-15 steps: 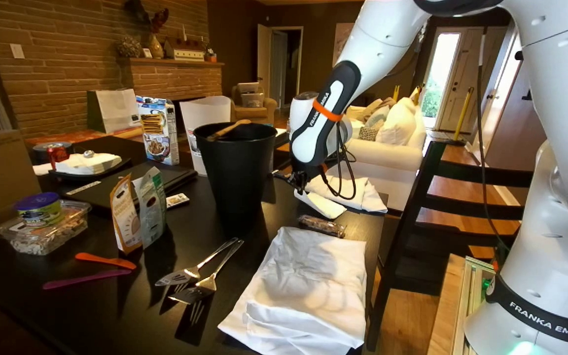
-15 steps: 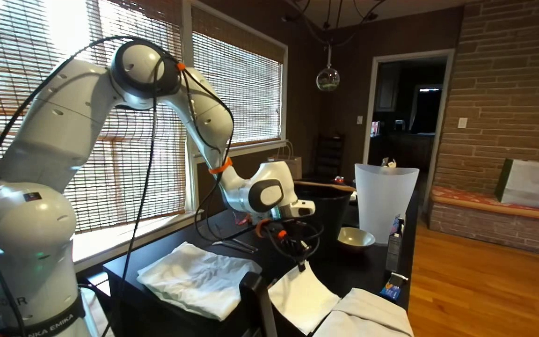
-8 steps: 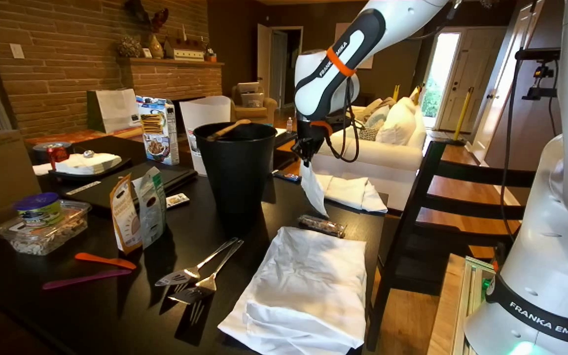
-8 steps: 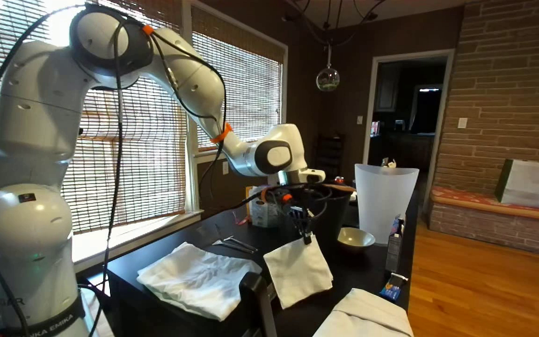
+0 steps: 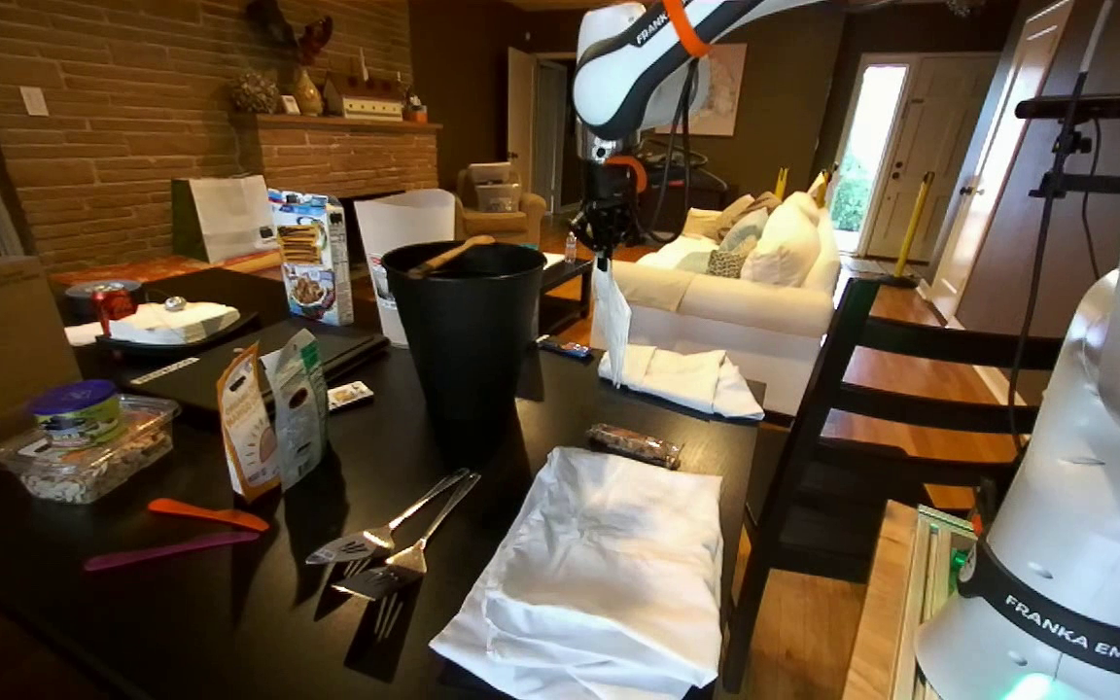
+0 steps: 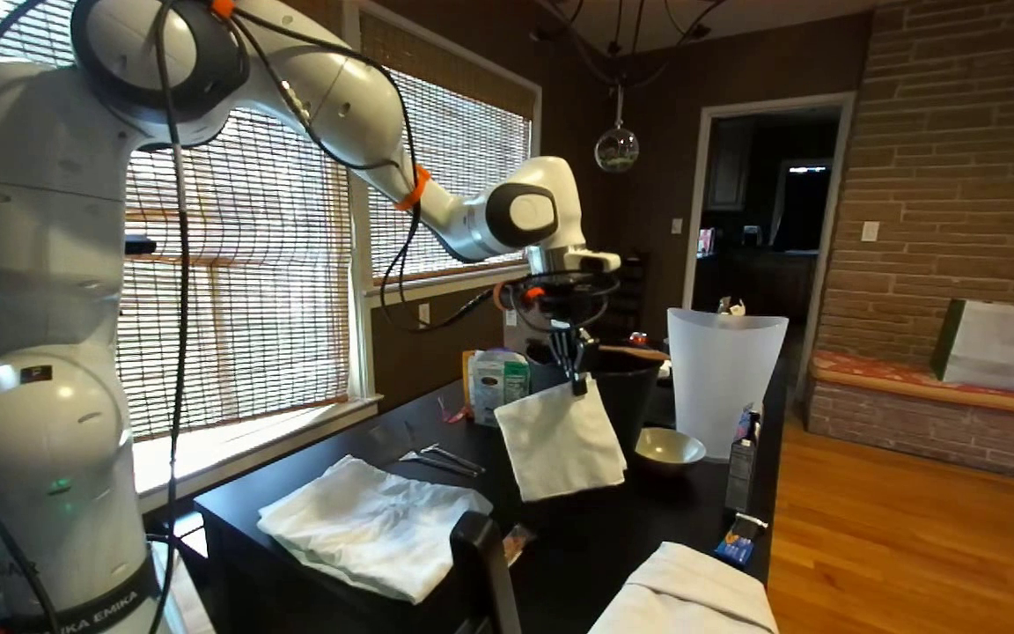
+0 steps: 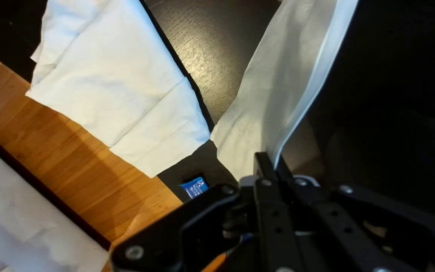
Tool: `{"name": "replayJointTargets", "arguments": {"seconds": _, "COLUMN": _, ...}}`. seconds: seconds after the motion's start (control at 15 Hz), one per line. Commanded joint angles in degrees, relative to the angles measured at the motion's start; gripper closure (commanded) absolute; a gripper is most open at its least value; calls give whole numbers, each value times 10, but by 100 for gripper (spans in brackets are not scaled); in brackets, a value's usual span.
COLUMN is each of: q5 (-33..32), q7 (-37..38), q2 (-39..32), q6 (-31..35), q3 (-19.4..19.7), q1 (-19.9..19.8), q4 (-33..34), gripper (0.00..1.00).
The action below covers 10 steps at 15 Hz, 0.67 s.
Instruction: Put the wooden spoon and paper towel on the black bucket
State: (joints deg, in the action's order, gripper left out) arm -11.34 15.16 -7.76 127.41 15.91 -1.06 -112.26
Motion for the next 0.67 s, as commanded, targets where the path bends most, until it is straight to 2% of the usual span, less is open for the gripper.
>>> {"name": "replayJointTargets", "arguments": {"seconds": 0.0, "q5": 21, "q7": 46, "q2": 2, "q6": -55, "q3": -34, "q1": -18, "q4": 58, "gripper": 97}}
{"name": "replayJointTargets", "arguments": {"seconds": 0.33, "q5": 57, "q7": 87, "q2": -20, "q6": -103, "q3": -56, "q1": -21, "q4": 152, "gripper": 97}}
{"name": "replayJointTargets", "arguments": {"seconds": 0.4, "q5": 33, "q7": 76, "q2": 0, "q6": -78, "q3": -56, "q1": -21, "q4": 106, "gripper": 98}}
{"name": "replayJointTargets", "arguments": {"seconds": 0.6, "q5": 33, "q7": 77, "q2": -2, "q6": -81, "q3": -59, "q1": -21, "q4": 112, "gripper": 98}}
